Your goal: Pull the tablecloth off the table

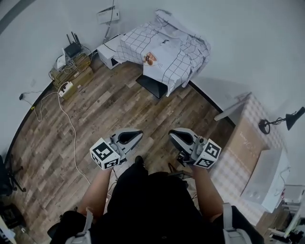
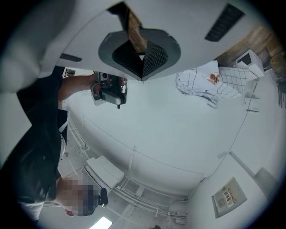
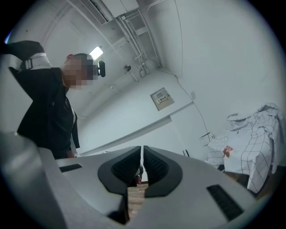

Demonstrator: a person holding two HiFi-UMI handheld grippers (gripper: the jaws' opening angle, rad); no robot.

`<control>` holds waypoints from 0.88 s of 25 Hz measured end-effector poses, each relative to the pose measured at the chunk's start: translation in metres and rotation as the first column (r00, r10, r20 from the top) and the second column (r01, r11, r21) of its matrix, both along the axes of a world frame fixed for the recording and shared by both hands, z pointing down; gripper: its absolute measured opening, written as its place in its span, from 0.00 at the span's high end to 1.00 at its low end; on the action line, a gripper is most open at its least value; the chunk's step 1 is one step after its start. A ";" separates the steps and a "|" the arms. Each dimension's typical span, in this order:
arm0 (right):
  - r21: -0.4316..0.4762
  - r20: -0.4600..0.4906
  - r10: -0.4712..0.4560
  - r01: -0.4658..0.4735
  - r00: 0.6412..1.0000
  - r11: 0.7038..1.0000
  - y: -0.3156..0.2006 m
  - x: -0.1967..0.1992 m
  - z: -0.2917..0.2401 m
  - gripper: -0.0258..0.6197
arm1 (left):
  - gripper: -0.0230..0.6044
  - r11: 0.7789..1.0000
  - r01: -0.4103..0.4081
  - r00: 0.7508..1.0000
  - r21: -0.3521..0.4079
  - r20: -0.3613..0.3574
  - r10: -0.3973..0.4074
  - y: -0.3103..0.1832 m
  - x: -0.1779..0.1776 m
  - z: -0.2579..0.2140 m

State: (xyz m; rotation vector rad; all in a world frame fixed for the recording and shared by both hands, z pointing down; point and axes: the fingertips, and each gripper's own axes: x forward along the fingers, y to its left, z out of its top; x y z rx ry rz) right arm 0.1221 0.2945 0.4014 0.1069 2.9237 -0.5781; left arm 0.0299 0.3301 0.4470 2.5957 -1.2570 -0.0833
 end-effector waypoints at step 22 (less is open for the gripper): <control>0.091 -0.081 0.100 -0.092 0.992 0.992 -0.297 -0.107 0.035 0.68 | 0.95 0.990 -0.093 0.994 -0.108 0.048 0.099 -0.291 -0.089 0.033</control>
